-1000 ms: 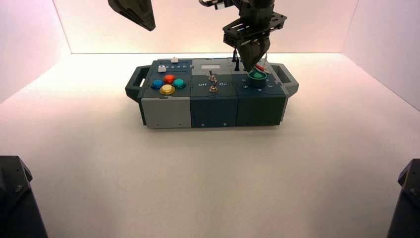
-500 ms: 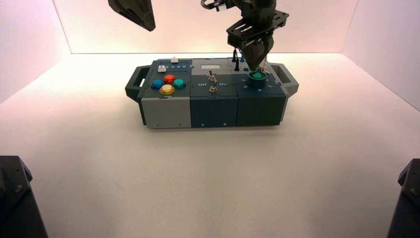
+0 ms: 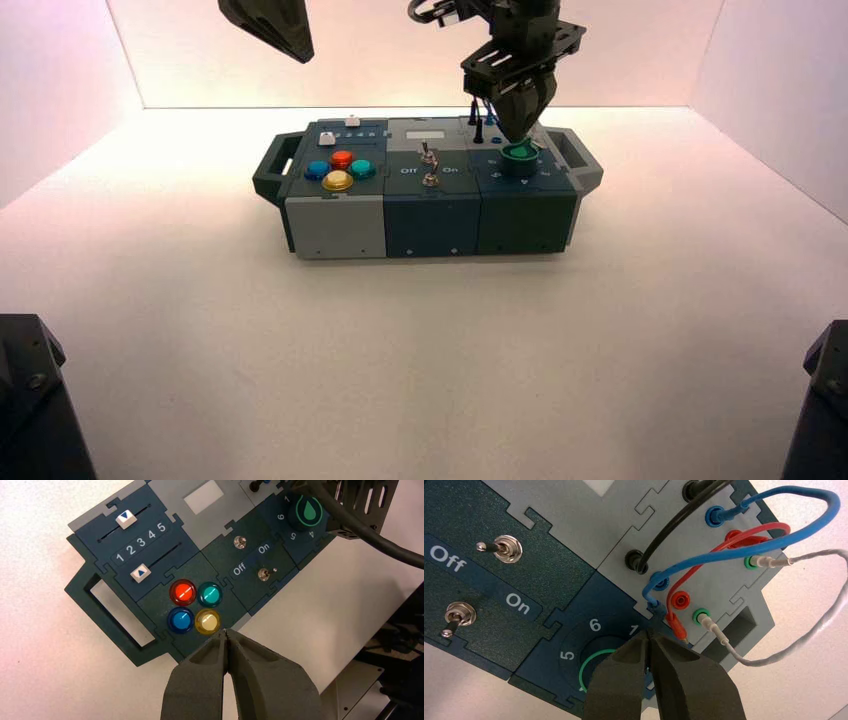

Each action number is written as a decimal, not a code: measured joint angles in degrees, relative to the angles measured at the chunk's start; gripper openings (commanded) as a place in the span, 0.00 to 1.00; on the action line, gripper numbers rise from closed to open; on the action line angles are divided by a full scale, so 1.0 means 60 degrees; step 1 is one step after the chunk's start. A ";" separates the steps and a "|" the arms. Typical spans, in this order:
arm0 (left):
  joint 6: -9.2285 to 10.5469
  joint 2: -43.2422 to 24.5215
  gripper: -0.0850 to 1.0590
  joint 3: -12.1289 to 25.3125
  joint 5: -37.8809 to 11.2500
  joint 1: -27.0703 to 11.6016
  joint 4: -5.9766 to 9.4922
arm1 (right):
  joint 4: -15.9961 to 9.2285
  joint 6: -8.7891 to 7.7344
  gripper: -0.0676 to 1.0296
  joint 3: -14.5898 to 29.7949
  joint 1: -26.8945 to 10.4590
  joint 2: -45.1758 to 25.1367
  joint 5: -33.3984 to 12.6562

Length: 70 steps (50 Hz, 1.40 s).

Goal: Turn the knob to position 2.

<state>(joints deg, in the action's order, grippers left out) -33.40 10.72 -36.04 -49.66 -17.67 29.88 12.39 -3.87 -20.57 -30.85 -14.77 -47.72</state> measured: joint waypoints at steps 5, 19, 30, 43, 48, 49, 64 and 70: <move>-0.0015 -0.0015 0.05 0.0015 0.0000 0.0000 -0.0015 | 0.0044 0.0000 0.04 0.0000 0.0000 -0.0015 -0.0059; -0.0015 -0.0015 0.05 0.0000 0.0000 0.0000 -0.0015 | 0.0103 0.0000 0.04 0.0000 0.0103 0.0000 -0.0278; -0.0015 -0.0015 0.05 0.0000 0.0000 0.0000 -0.0015 | 0.0117 -0.0015 0.04 0.0000 0.0132 0.0000 -0.0366; -0.0015 0.0000 0.05 0.0000 0.0000 0.0000 -0.0015 | 0.0132 0.0044 0.04 0.0000 0.0132 0.0000 -0.0366; -0.0015 0.0000 0.05 0.0015 -0.0015 0.0000 -0.0015 | 0.0205 0.0088 0.04 0.0000 0.0146 0.0000 -0.0278; -0.0015 -0.0015 0.05 0.0000 -0.0015 0.0000 -0.0015 | 0.0249 0.0132 0.04 0.0015 0.0146 0.0000 -0.0234; -0.0015 -0.0015 0.05 0.0000 0.0000 0.0000 -0.0015 | 0.0498 0.0352 0.04 0.0059 0.0161 0.0352 -0.0278; -0.0015 -0.0015 0.05 0.0000 -0.0015 0.0000 -0.0015 | 0.0483 0.0352 0.04 0.0059 0.0176 0.0513 -0.0557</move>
<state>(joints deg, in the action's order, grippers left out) -33.49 10.63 -36.04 -49.75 -17.67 29.79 15.29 -1.76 -20.21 -29.79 -11.69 -51.06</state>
